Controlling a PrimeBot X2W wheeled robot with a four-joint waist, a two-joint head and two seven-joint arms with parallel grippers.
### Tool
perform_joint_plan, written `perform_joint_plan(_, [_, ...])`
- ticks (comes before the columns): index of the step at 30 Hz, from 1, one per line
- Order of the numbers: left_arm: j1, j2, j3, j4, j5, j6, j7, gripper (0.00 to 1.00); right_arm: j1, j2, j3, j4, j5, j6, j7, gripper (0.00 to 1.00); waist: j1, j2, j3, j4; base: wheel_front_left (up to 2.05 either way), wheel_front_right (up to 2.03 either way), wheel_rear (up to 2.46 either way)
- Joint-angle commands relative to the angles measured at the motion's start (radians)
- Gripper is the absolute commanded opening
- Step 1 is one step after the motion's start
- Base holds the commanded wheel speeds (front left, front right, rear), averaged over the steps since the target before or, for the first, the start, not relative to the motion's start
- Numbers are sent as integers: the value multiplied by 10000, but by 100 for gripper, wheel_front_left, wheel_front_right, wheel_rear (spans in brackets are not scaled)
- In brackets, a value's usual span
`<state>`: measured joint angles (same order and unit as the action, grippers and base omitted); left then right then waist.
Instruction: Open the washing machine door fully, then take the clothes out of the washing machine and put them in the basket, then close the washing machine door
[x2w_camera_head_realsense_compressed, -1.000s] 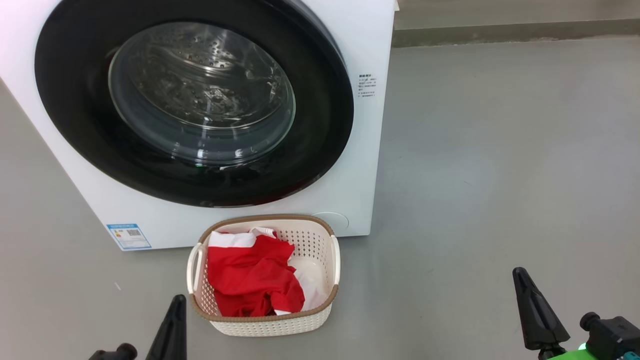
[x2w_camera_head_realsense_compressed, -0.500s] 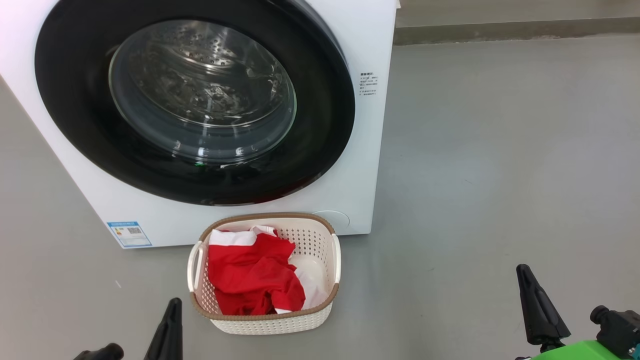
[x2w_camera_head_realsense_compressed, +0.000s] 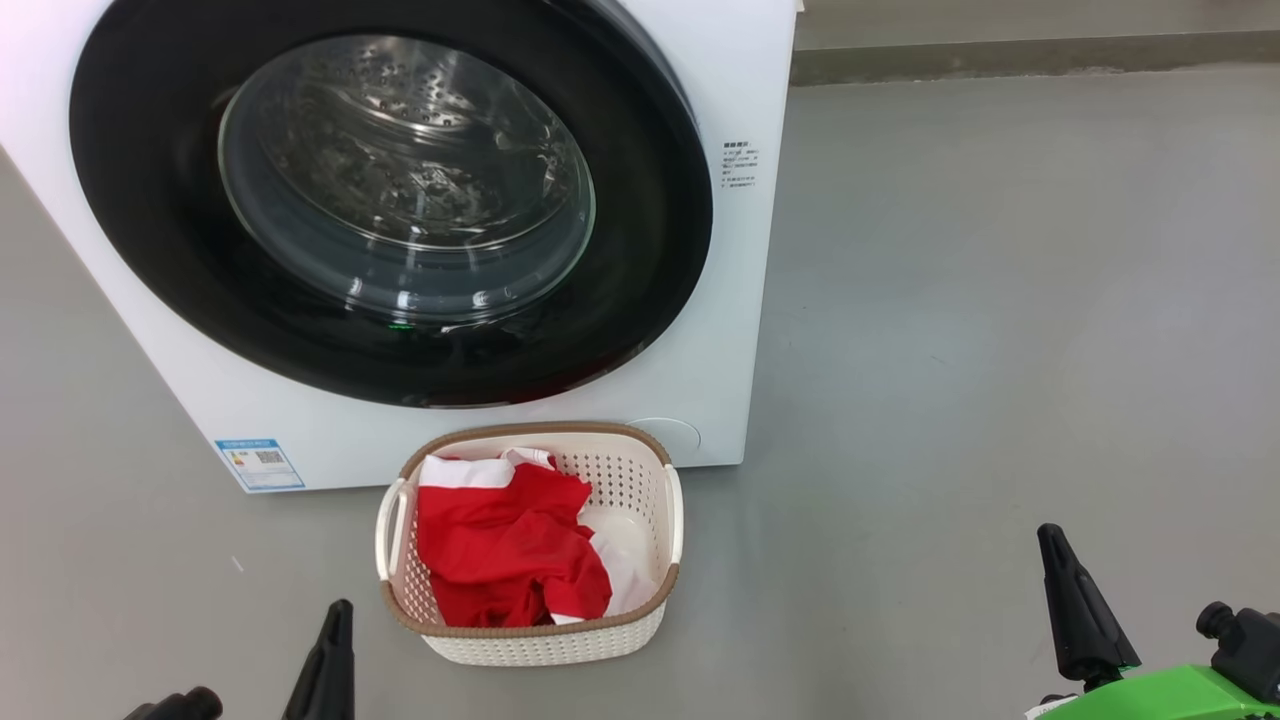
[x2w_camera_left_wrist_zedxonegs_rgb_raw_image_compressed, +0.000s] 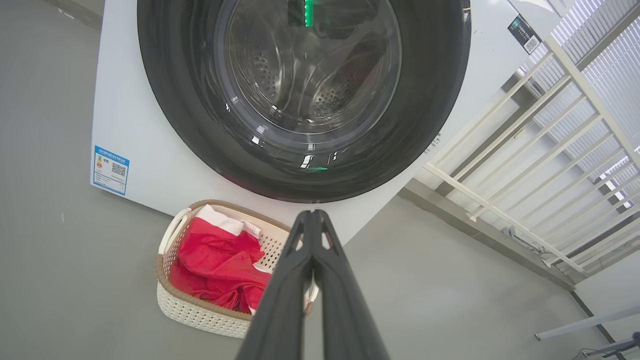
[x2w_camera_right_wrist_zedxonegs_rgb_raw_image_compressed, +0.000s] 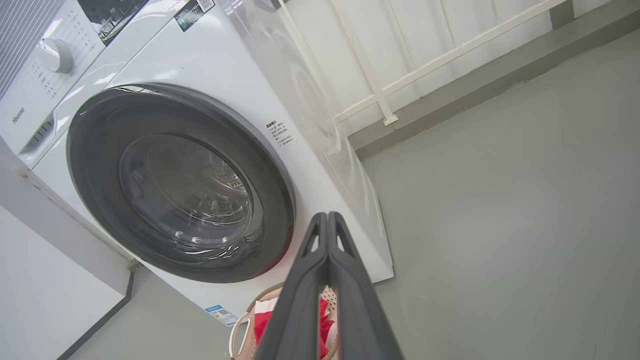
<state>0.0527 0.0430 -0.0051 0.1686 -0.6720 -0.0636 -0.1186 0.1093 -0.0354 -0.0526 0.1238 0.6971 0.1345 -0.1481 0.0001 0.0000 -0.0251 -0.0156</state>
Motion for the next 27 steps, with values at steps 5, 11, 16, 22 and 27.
perform_joint_plan(5, [-555,42,240,-143,-732,-154,165,0,-617,-210,23,-136,726,-14,152,0,-1,0,17,10,0,0,0])
perform_joint_plan(11, [-639,44,317,-70,-1423,-195,338,0,-738,-233,10,-30,1430,-16,319,0,-1,0,38,21,0,0,0])
perform_joint_plan(16, [-710,46,381,-10,-1999,-230,483,0,-839,-249,-3,58,2014,-18,460,0,-1,0,56,31,0,0,0])
perform_joint_plan(22, [-795,48,458,64,-2693,-271,657,0,-962,-268,-22,165,2716,-20,632,0,-1,0,77,43,0,0,0])
perform_joint_plan(27, [-879,51,534,136,-3381,-313,829,0,-1083,-284,-43,270,3409,-21,805,0,-1,0,98,55,0,0,0])
